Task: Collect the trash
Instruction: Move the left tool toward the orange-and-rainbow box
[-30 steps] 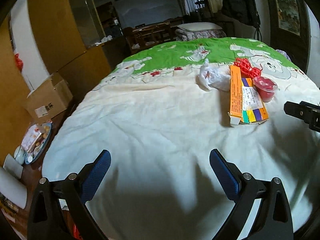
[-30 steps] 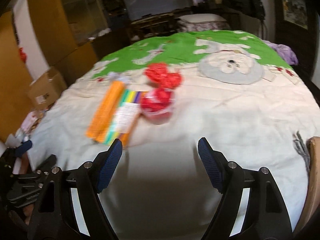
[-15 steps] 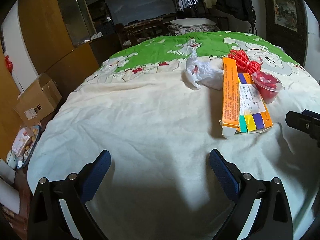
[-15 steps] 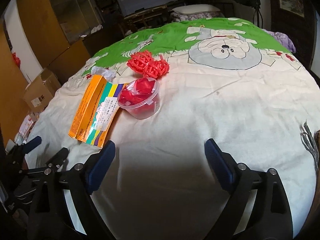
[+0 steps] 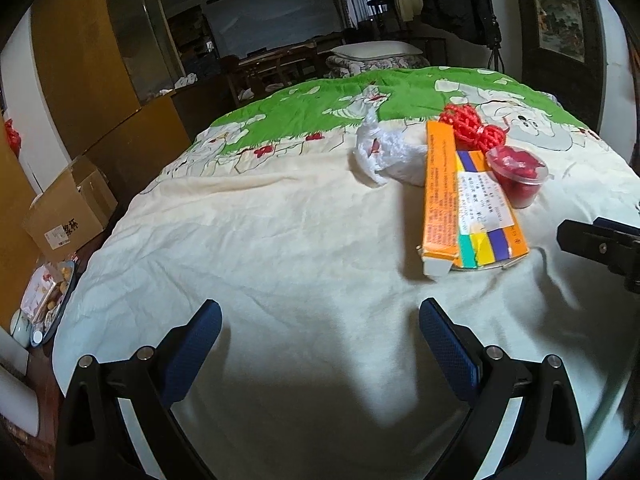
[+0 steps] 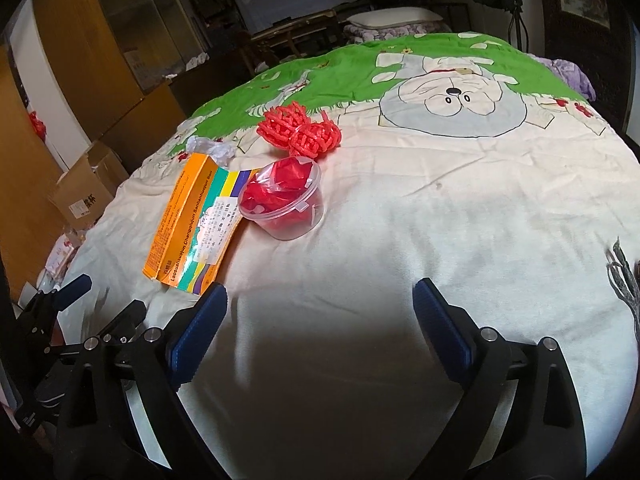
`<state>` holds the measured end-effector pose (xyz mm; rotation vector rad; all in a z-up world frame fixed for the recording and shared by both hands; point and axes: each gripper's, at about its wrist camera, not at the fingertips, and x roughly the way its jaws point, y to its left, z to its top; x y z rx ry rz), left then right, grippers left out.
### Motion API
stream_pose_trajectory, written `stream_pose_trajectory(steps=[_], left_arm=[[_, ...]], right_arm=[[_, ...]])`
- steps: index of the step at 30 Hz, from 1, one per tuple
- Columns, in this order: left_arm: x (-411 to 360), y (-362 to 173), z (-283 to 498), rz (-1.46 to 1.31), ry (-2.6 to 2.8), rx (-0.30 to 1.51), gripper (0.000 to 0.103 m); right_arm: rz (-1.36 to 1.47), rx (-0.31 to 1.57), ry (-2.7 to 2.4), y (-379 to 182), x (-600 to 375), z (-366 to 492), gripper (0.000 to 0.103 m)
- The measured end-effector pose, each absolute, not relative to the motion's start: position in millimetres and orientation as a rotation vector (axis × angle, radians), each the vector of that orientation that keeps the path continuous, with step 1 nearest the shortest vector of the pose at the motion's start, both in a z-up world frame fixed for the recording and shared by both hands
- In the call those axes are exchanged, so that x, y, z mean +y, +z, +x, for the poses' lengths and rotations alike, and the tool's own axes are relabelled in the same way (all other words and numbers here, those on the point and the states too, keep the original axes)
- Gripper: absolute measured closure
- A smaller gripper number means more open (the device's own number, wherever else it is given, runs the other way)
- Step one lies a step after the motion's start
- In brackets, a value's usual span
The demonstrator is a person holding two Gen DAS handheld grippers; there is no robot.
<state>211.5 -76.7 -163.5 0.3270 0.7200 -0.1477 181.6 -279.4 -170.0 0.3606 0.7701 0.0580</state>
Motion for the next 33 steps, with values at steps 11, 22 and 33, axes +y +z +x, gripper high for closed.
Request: stream_pose_trajectory(steps=[11,22,33], left_arm=[[-92.9,-156.9,217.8,0.331,-0.186,0.706,0.006],[-98.6,-148.1,236.1,0.249,-0.273,0.729,0.006],[-137.1,-148.4,256.6,0.199,-0.433,0.774,0.006]], right_arm=[[0.395,0.757,0.075,-169.9,-283.0,180.3,0.012],[0.546,0.666,0.010,-169.5,-306.4,169.3,0.012],[0.620,0.618,0.006,-171.0,-318.0,162.0,0.012]])
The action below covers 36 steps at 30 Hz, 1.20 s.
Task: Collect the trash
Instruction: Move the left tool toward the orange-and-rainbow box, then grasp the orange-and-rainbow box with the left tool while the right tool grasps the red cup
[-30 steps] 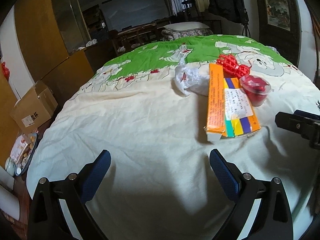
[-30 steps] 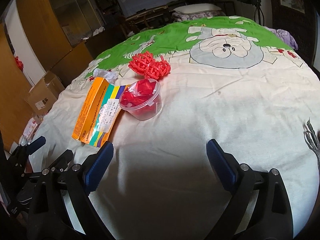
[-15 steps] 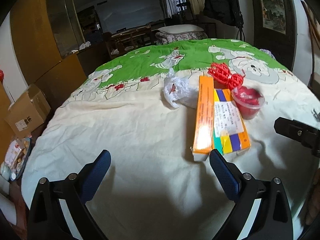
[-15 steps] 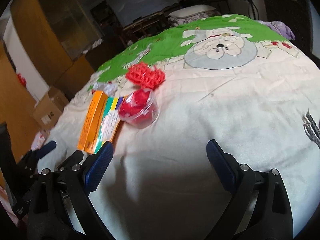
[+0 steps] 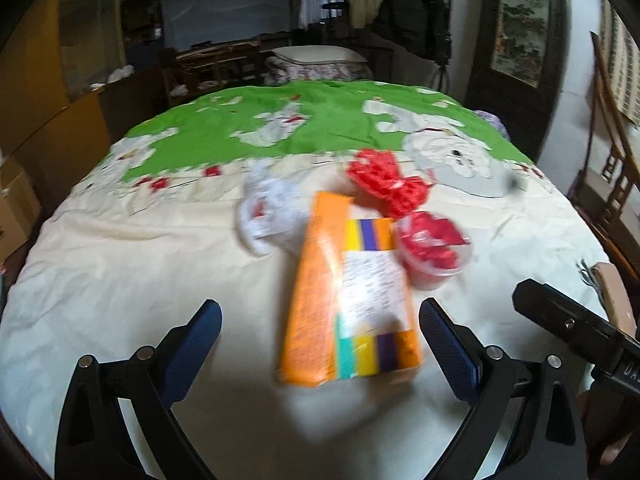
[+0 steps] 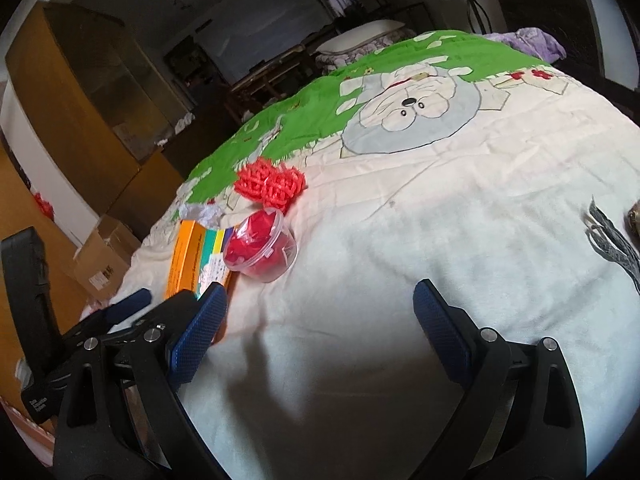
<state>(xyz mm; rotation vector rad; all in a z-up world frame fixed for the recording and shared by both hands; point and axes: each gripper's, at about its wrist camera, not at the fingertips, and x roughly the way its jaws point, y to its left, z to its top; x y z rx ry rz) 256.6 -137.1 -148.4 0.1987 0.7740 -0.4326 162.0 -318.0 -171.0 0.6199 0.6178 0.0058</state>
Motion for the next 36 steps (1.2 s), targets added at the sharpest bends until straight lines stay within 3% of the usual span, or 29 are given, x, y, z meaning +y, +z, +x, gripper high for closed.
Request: stream_pose_trajectory(steps=[7,8,10,11,20,22,24,28,29,33,36], left_arm=[[-155.9,-174.0,277.7,0.261,-0.420,0.867,0.006],[-151.8,-176.6,281.2,0.237,-0.421,0.887,0.009],[-138.3,-173.2,282.9,0.179,-0.427,0.882,0.030],[-128.2,-168.4,281.7,0.166,-0.427,0.870,0.032],[-55.0,-165.0,252.3,0.185,-0.338,0.878,0.030],[-51.3,-167.3,249.4,0.175,-0.337,0.881,0.027],[-53.2,-165.7,249.1,0.174,-0.332,0.860,0.015],[-62.7,-166.1,262.1,0.155,-0.319,0.835,0.012],[-63.6,-167.7,264.4,0.152,-0.308,0.833,0.012],[-51.3,-174.2,273.9,0.068,-0.314,0.858,0.029],[-41.2,-174.2,275.1,0.008,-0.323,0.855,0.034]], right_arm=[[0.647,0.600,0.009,-171.8,-322.1,161.1,0.012],[0.649,0.600,0.010,-171.9,-322.4,161.1,0.012],[0.650,0.600,0.011,-172.2,-322.7,161.3,0.012],[0.651,0.600,0.012,-172.2,-322.7,161.4,0.012],[0.643,0.615,0.011,-173.2,-321.6,164.0,0.012],[0.639,0.620,0.007,-173.3,-321.0,164.8,0.012],[0.633,0.626,0.004,-173.5,-319.8,165.5,0.012],[0.622,0.639,-0.001,-173.7,-318.6,167.1,0.012],[0.619,0.642,-0.002,-173.8,-318.1,167.4,0.012],[0.592,0.662,-0.005,-173.4,-313.5,170.2,0.011],[0.559,0.678,-0.014,-172.2,-308.5,172.4,0.011]])
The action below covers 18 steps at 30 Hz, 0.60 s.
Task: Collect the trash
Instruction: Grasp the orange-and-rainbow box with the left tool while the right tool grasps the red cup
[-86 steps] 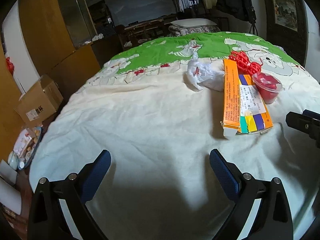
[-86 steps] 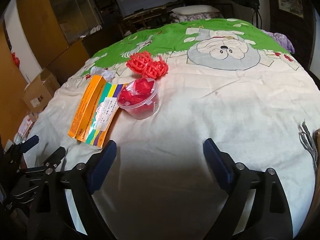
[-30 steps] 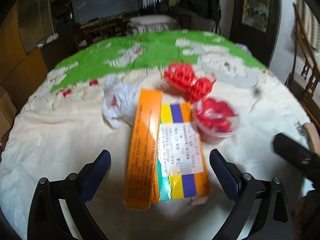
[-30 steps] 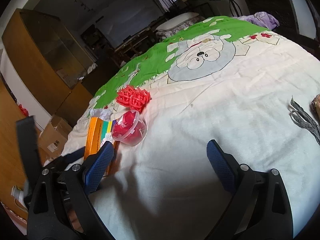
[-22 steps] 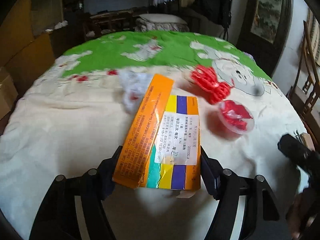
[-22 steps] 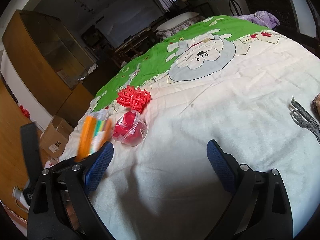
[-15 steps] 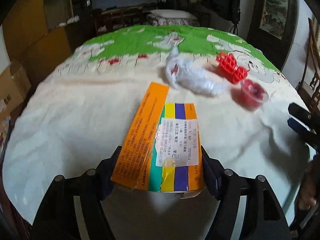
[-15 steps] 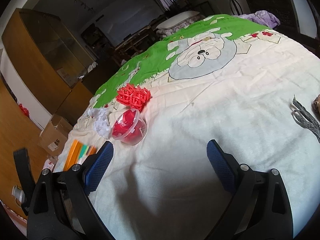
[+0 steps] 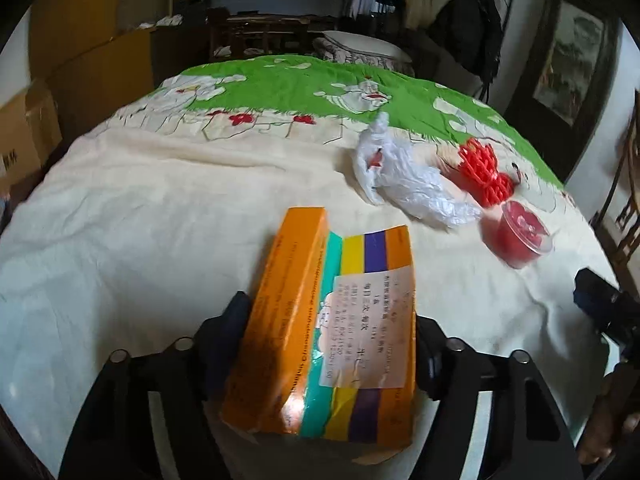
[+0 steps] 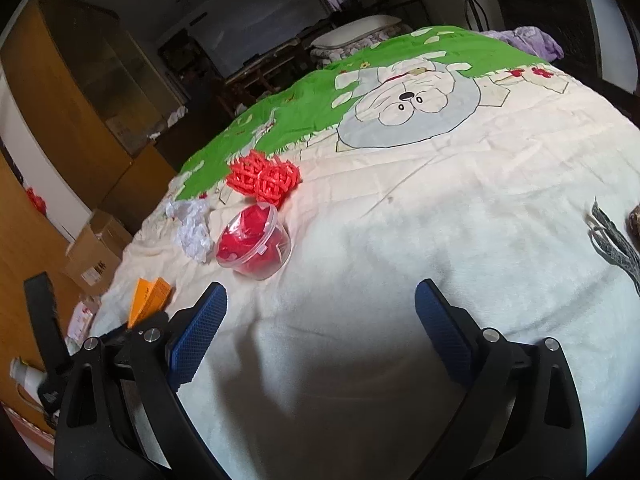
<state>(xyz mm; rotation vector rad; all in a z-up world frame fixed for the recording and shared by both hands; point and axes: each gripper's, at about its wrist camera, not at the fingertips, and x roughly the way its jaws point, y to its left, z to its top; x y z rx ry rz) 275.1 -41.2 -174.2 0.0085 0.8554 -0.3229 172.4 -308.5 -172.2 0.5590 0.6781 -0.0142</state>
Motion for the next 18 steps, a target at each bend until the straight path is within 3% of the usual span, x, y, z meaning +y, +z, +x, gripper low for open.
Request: stream_pose_trajectory(steps=[16,17,18], left_arm=[[-41.2,-175.8,271.2,-0.001,-0.336,0.849,0.034],[-40.6,-175.7,271.0,-0.005,-0.338,0.849,0.034],[-40.3,-175.5,270.4,-0.006,-0.338,0.849,0.035]], right_arm=[[0.278,0.783,0.018,-158.7,-253.8,250.4,0.012],[0.285,0.784,0.019,-159.1,-255.1,253.1,0.020],[0.289,0.783,0.023,-158.7,-255.2,253.0,0.034]])
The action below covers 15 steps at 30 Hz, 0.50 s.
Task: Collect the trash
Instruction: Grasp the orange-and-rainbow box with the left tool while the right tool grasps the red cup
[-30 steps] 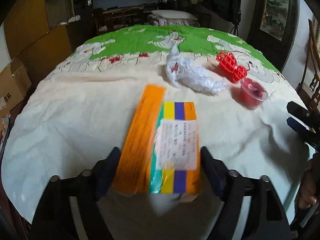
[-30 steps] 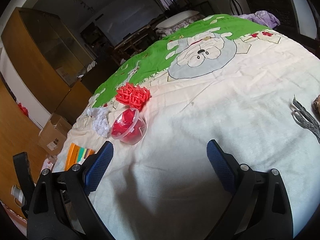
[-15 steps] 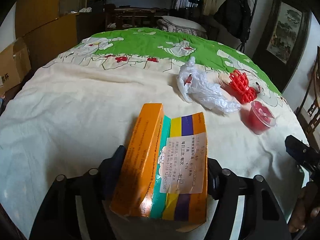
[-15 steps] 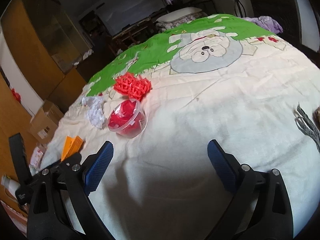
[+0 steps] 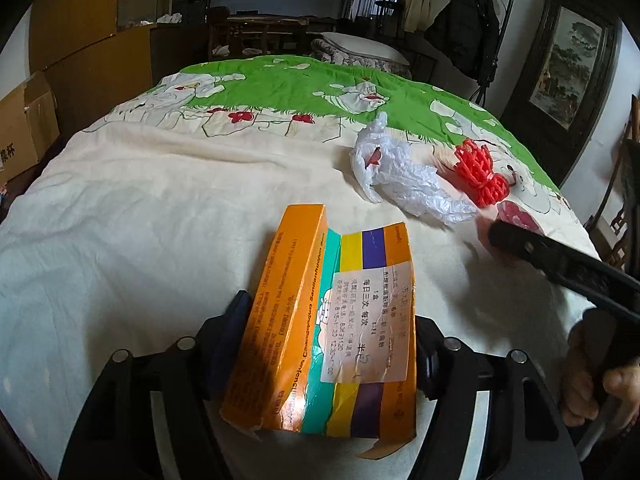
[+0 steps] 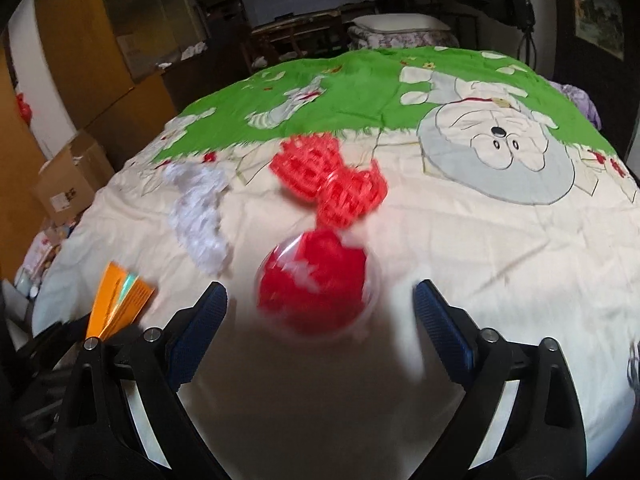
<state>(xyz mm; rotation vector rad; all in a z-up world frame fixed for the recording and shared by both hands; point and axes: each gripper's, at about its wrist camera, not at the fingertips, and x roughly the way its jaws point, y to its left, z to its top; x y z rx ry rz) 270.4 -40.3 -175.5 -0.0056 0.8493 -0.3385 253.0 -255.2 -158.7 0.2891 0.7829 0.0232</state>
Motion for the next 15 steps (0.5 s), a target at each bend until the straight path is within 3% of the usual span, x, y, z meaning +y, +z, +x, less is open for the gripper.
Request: stream_pose_trajectory(steps=[1,15], left_arm=[[-40.0,-174.8,269.5,-0.004,-0.335,0.849,0.035],[0.0,-96.0,187.6,0.016,-0.311,0.665,0.039]], right_arm=[[0.289,0.778,0.021,-157.3,-255.0,250.6,0.049],[0.286,0.542,0.125,-76.0,-227.0,153.3,0.049]])
